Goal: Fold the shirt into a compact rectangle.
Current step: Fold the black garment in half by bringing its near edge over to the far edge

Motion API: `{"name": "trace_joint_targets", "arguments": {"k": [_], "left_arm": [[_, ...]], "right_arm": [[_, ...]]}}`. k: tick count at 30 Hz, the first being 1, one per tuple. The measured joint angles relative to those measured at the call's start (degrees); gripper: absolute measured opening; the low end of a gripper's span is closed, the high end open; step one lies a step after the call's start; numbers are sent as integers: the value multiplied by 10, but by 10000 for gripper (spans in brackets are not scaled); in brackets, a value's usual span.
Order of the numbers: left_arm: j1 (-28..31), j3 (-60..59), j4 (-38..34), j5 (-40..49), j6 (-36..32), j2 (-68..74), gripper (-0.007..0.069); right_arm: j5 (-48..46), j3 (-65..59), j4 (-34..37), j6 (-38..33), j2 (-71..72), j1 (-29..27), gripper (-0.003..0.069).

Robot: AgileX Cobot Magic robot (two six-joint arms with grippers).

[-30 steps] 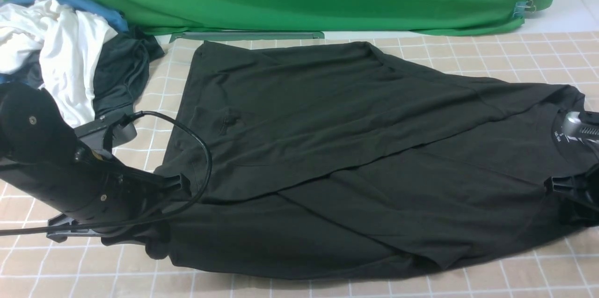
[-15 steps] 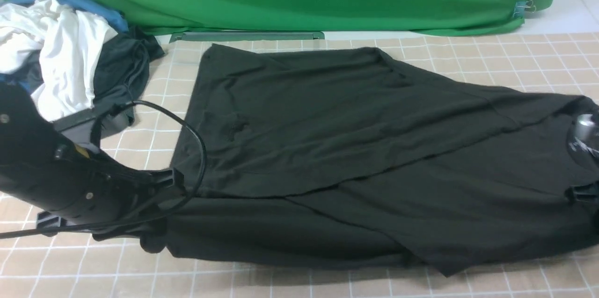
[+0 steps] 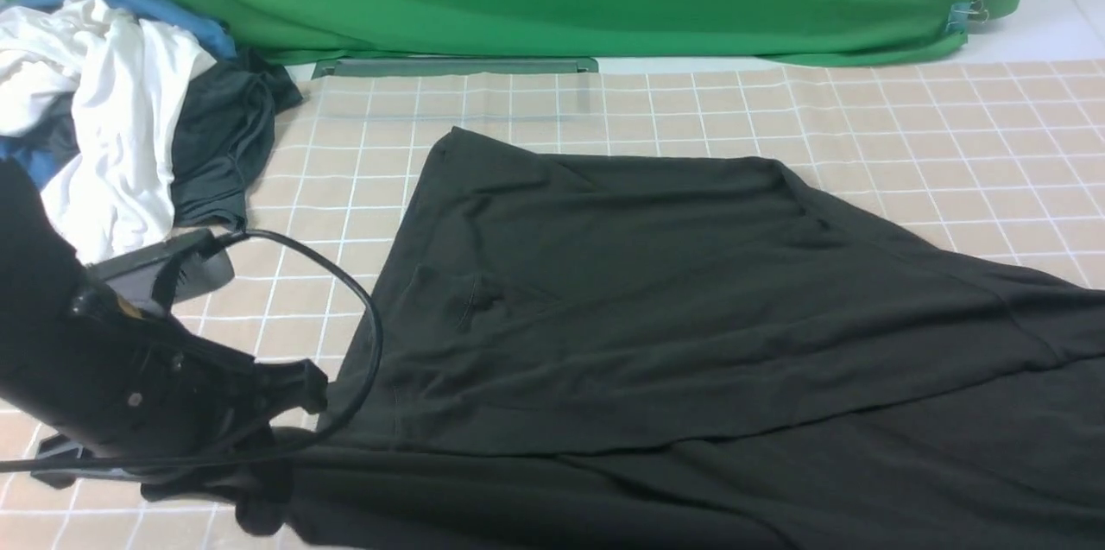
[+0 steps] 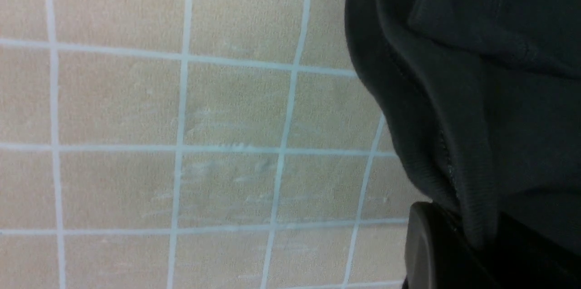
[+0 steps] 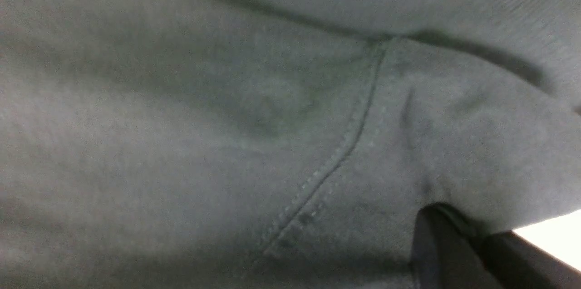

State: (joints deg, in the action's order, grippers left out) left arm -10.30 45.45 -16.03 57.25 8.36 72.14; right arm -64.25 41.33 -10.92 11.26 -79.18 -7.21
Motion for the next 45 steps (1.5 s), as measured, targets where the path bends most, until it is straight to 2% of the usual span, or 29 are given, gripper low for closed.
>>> {"name": "trace_joint_targets", "arguments": {"k": [7,16,23,30,35,41,45], "left_arm": [[0,53,-29,-26,1,41,20],[0,215,-27,-69,1,191,20],[0,388,-24,-73,1,317,20],[0,492,-23,-77,1,416,20],[1,510,-23,-105,1,457,20],[21,510,-34,-138,1,485,20],[29,510,-38,-171,1,489,21]], "right_arm": [[6,70,-10,4,-25,0,46],[25,185,-15,9,-130,0,46],[56,260,-17,17,-203,0,47],[110,289,-21,29,-230,0,54],[145,290,-24,32,-253,0,67],[204,290,-27,32,-268,0,112],[232,291,-28,33,-268,0,202]]}}
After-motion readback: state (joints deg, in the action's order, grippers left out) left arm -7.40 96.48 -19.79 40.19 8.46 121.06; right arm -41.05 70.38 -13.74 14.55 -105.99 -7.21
